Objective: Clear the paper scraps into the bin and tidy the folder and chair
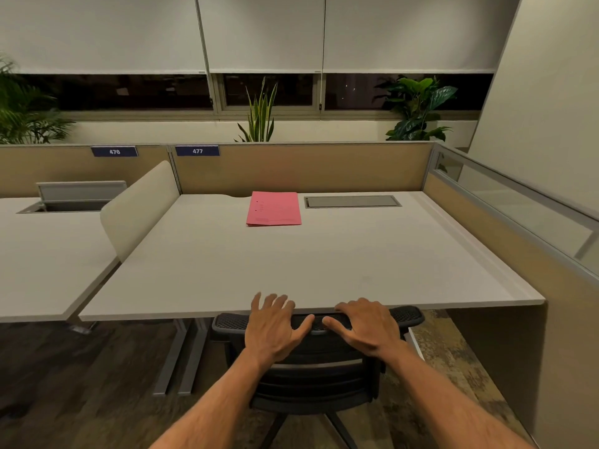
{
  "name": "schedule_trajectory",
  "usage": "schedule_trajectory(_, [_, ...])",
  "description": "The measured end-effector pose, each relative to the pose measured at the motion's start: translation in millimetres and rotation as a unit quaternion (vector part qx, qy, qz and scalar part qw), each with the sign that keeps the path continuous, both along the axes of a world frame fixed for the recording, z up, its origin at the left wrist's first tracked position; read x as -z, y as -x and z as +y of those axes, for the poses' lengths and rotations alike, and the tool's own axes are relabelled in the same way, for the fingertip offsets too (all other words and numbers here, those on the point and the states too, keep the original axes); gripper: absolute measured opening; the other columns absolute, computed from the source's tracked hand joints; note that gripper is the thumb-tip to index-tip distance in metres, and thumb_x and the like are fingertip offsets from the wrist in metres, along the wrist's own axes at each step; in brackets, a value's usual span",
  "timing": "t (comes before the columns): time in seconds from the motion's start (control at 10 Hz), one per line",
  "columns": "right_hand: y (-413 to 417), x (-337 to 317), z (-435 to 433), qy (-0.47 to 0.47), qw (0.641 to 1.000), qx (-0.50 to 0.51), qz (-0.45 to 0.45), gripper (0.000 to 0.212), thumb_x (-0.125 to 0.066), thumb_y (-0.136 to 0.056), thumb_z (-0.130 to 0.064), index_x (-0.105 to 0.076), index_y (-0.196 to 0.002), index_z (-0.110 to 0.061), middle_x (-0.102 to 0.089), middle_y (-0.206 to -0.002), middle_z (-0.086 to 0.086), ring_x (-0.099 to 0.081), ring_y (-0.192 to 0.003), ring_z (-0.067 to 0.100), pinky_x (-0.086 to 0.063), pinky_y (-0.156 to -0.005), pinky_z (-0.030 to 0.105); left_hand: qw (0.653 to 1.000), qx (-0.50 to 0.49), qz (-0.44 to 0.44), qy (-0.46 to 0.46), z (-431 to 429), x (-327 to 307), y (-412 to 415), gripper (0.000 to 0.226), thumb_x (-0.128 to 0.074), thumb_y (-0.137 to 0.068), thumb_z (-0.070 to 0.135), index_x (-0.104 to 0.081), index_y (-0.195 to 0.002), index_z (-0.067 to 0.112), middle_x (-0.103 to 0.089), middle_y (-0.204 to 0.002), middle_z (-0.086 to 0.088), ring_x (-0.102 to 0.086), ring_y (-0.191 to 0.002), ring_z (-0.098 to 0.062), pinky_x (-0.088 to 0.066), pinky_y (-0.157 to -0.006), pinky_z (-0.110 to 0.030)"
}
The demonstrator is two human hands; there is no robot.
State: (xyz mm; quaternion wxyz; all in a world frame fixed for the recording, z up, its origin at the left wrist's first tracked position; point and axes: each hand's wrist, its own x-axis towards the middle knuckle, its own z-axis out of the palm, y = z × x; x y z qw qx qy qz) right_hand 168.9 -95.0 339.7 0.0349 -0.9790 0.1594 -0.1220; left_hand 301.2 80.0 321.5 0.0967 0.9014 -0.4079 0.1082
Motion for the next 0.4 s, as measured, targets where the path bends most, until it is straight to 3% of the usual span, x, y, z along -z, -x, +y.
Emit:
schedule_trajectory(0.1, [-1,1,1,0.001,1.000,0.020,0.020,0.084,-0.006,-0.079,-0.082,-0.056,-0.122,-0.028,-0.062,-0.121,-0.005,-0.053,-0.112,0.013,-0.040,-0.099,0.037,0.999,-0.033,0.002,-0.030,-1,-2,1,0.092,-0.001,-0.079,0.081,-0.039,-0.143,0.027,-0.021,-0.160,-0.002,-0.012,-0.149,-0.024,0.017,-0.116,-0.051])
schedule_trajectory(0.2, [-3,-2,4,-0.015,0.999,0.046,0.018,0.079,-0.017,-0.082,-0.079,-0.048,-0.131,-0.026,-0.051,-0.138,-0.003,-0.043,-0.128,0.015,-0.032,-0.111,0.040,0.997,-0.054,0.004,-0.048,-2,-7,1,0.099,0.007,-0.073,0.084,-0.019,-0.151,0.029,0.001,-0.163,-0.004,0.008,-0.149,-0.025,0.032,-0.107,-0.052])
schedule_trajectory(0.3, [-4,-8,8,-0.039,0.997,0.060,0.002,0.085,-0.022,-0.081,-0.080,-0.034,-0.143,-0.022,-0.036,-0.151,0.001,-0.030,-0.141,0.019,-0.022,-0.118,0.041,0.996,-0.078,0.009,-0.035,-3,-8,3,0.096,0.008,-0.074,0.084,-0.008,-0.153,0.032,0.016,-0.160,-0.004,0.022,-0.146,-0.025,0.035,-0.104,-0.053])
schedule_trajectory(0.4, [-7,-19,14,-0.043,0.997,0.058,-0.014,0.088,-0.021,-0.084,-0.077,-0.019,-0.150,-0.020,-0.021,-0.159,0.003,-0.017,-0.147,0.019,-0.014,-0.121,0.041,0.996,-0.084,-0.009,0.004,-5,-13,5,0.090,0.007,-0.078,0.080,-0.005,-0.153,0.032,0.021,-0.159,-0.005,0.027,-0.144,-0.025,0.028,-0.109,-0.055])
